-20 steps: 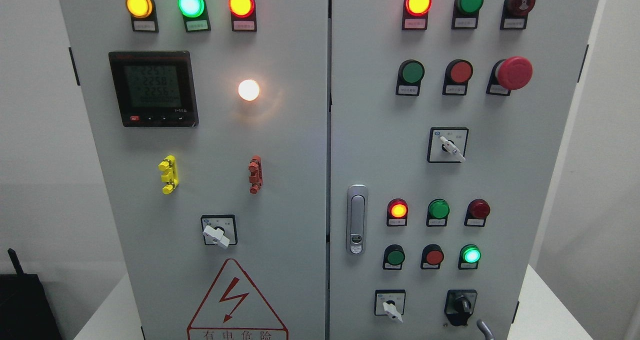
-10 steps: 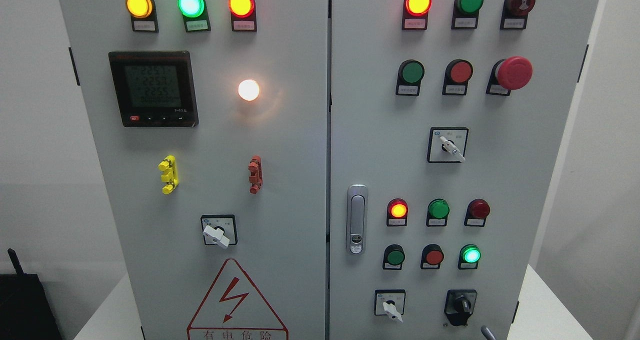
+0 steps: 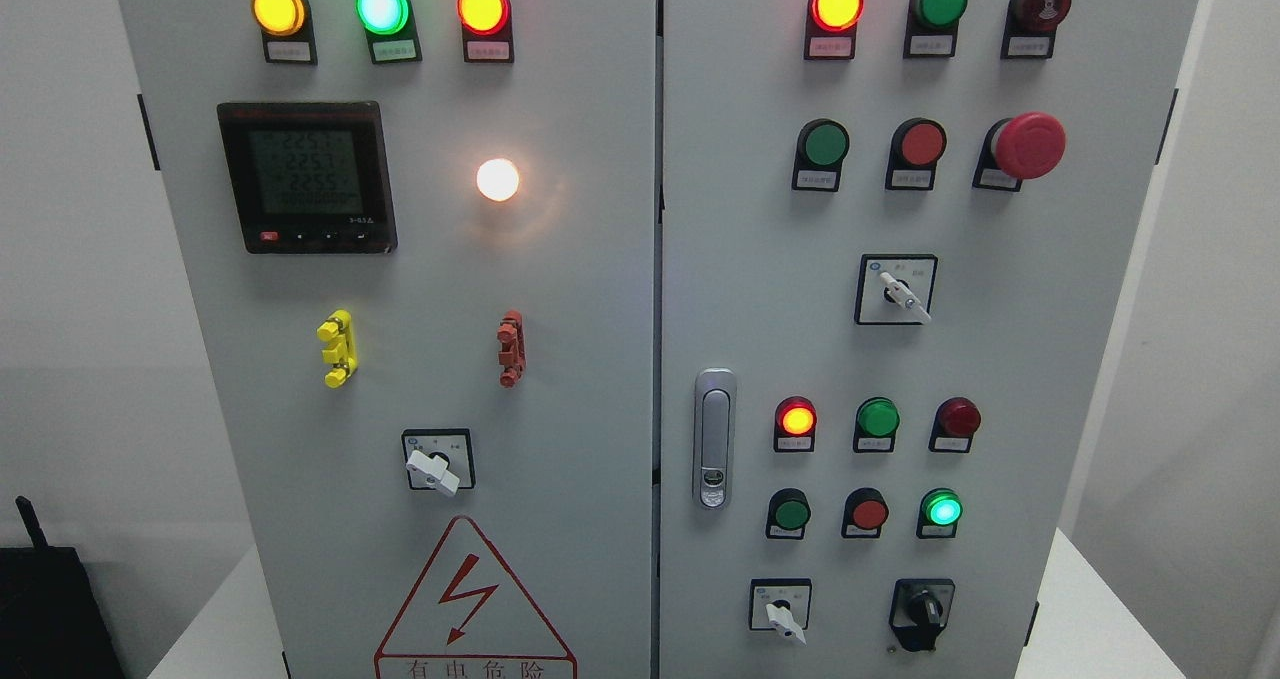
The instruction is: Trip black knob to open circuit
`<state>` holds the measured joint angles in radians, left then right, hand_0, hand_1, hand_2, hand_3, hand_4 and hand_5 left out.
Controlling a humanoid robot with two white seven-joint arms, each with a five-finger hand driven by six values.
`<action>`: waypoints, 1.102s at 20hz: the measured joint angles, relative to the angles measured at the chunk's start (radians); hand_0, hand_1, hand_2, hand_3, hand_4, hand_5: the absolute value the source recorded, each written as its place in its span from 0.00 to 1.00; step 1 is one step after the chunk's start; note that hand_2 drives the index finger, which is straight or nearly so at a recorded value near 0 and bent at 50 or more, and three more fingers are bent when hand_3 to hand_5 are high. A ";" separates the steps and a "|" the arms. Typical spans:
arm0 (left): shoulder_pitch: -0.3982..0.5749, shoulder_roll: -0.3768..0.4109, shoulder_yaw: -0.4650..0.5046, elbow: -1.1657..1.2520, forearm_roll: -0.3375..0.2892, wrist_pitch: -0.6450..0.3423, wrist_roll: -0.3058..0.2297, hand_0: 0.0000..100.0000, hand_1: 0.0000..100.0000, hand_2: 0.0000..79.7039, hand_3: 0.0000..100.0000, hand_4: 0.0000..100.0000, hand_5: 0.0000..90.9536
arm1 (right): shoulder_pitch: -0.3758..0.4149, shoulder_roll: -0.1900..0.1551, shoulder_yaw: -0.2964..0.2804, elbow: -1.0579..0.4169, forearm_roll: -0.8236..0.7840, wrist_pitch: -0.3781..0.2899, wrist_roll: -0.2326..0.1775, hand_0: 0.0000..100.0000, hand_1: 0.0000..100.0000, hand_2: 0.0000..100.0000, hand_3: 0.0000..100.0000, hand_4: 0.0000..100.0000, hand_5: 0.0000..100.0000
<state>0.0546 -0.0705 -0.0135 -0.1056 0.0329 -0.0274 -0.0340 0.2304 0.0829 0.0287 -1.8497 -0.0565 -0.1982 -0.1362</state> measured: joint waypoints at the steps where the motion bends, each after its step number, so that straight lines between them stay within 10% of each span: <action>1: 0.000 0.000 0.000 0.000 0.000 0.000 0.000 0.12 0.39 0.00 0.00 0.00 0.00 | 0.012 0.003 0.003 -0.008 0.000 0.000 0.000 0.63 0.51 0.00 0.97 0.79 0.64; 8: 0.000 0.000 0.000 0.000 0.000 0.000 0.000 0.12 0.39 0.00 0.00 0.00 0.00 | 0.069 0.006 0.021 -0.036 0.000 -0.008 -0.001 0.11 0.28 0.00 0.58 0.51 0.46; 15: 0.000 0.000 0.000 0.000 0.000 0.000 0.000 0.12 0.39 0.00 0.00 0.00 0.00 | 0.079 0.006 0.030 -0.038 0.000 -0.044 0.003 0.02 0.13 0.00 0.22 0.24 0.19; 22: 0.000 0.000 0.000 0.000 0.000 0.000 0.000 0.12 0.39 0.00 0.00 0.00 0.00 | 0.092 0.006 0.039 -0.038 0.000 -0.054 0.033 0.00 0.00 0.00 0.12 0.09 0.02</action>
<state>0.0546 -0.0705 -0.0135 -0.1057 0.0329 -0.0274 -0.0340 0.3228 0.0889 0.0681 -1.8880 -0.0565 -0.2519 -0.1029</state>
